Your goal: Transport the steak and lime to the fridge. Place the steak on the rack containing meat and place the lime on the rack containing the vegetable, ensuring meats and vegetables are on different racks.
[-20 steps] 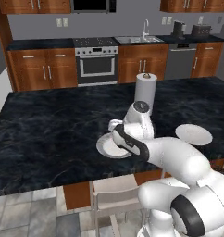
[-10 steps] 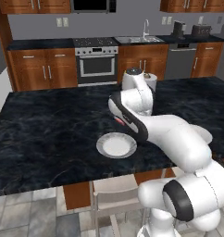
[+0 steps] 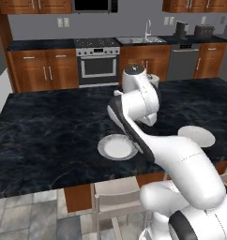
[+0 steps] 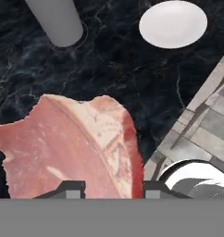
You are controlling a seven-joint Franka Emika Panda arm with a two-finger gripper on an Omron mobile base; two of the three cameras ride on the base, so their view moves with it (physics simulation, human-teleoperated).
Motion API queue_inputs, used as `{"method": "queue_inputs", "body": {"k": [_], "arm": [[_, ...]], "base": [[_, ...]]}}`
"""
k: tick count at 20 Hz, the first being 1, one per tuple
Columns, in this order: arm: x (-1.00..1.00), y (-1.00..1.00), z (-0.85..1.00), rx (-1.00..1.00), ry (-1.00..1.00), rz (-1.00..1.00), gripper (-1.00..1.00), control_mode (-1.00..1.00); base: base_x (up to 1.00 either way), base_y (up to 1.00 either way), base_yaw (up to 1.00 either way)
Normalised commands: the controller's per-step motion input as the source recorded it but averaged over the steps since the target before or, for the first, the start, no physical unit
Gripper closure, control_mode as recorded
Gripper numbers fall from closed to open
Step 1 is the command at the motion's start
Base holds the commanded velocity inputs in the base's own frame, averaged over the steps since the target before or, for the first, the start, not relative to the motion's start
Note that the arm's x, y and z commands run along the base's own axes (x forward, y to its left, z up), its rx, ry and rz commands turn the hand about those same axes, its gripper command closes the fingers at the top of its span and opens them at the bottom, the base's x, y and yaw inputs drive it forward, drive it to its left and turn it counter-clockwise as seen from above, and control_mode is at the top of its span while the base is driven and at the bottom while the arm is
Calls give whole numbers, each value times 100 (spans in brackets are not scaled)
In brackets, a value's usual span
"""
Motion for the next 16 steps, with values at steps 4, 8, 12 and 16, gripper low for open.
{"method": "queue_inputs", "body": {"k": [4, 8, 12, 16], "arm": [[-98, 0, 0, 9, -46, -19, 100, -100], [-83, -1, 6, 13, -42, -9, 100, -100], [-61, -10, 24, 10, -20, -3, 100, -100], [-48, -18, 37, 11, -4, 0, 100, -100]], "base": [[0, 0, 0], [0, 0, 0], [0, 0, 0], [0, 0, 0]]}}
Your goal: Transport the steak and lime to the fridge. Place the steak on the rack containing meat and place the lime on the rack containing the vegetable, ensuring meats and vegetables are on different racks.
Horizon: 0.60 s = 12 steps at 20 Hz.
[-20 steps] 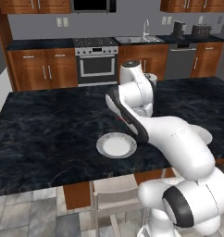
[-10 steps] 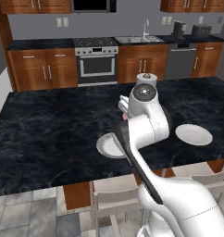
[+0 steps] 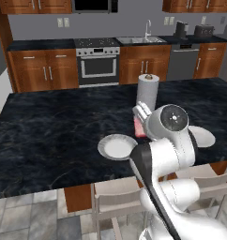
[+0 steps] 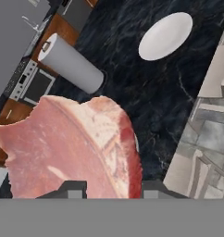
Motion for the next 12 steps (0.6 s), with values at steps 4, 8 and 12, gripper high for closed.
{"method": "queue_inputs", "body": {"k": [4, 8, 12], "arm": [[-40, -25, 34, 10, 0, 0, 100, -100], [-31, -23, 33, 8, 1, 0, 100, -100], [-15, -17, 11, 7, 10, 1, 100, -100]], "base": [[0, 0, 0], [0, 0, 0], [0, 0, 0]]}}
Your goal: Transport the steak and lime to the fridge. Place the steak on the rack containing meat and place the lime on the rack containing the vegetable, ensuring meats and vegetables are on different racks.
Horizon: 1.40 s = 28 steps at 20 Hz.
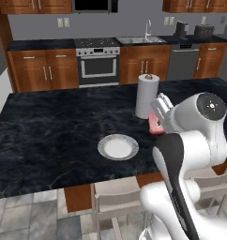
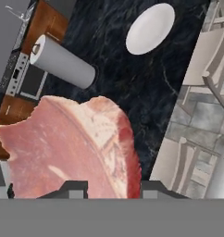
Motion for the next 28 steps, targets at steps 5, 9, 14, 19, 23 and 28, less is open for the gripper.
{"method": "queue_inputs", "body": {"k": [5, 9, 14, 19, 23, 28], "arm": [[0, -12, 0, 4, 17, 6, 100, -100], [-8, 0, 0, 2, 4, 6, 100, -100], [-35, 0, 5, 1, -3, 1, 100, -100], [-57, 0, 14, 2, -11, 0, 100, -100], [-25, 3, 0, 5, 0, 2, 100, 100], [0, 0, 0, 0, 0, 0, 100, 100]], "base": [[0, 0, 0], [0, 0, 0], [0, 0, 0], [0, 0, 0], [-75, 17, 6], [-100, 30, 4]]}}
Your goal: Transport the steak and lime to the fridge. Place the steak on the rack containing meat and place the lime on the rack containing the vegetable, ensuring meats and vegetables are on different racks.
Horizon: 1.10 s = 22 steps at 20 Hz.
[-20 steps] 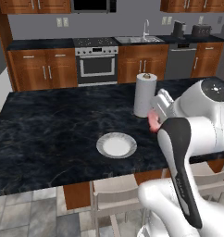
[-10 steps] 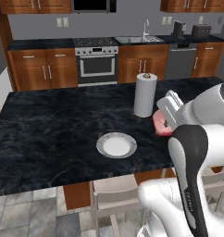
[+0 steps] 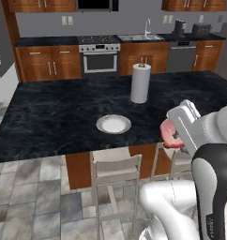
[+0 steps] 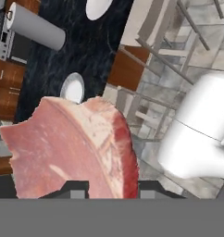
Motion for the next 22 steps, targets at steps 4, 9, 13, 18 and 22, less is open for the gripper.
{"method": "queue_inputs", "body": {"k": [4, 9, 13, 18, 22], "arm": [[0, 0, 0, 0, 0, 0, 100, 100], [0, 0, 0, 0, 0, 0, 100, 100], [0, 0, 0, 0, 0, 0, 100, 100], [0, 0, 0, 0, 0, 0, 100, 100], [0, 0, 0, 0, 0, 0, 100, 100]], "base": [[-100, 88, 17], [-48, 100, 11], [0, 100, 0], [10, 100, 0], [41, 100, -2]]}}
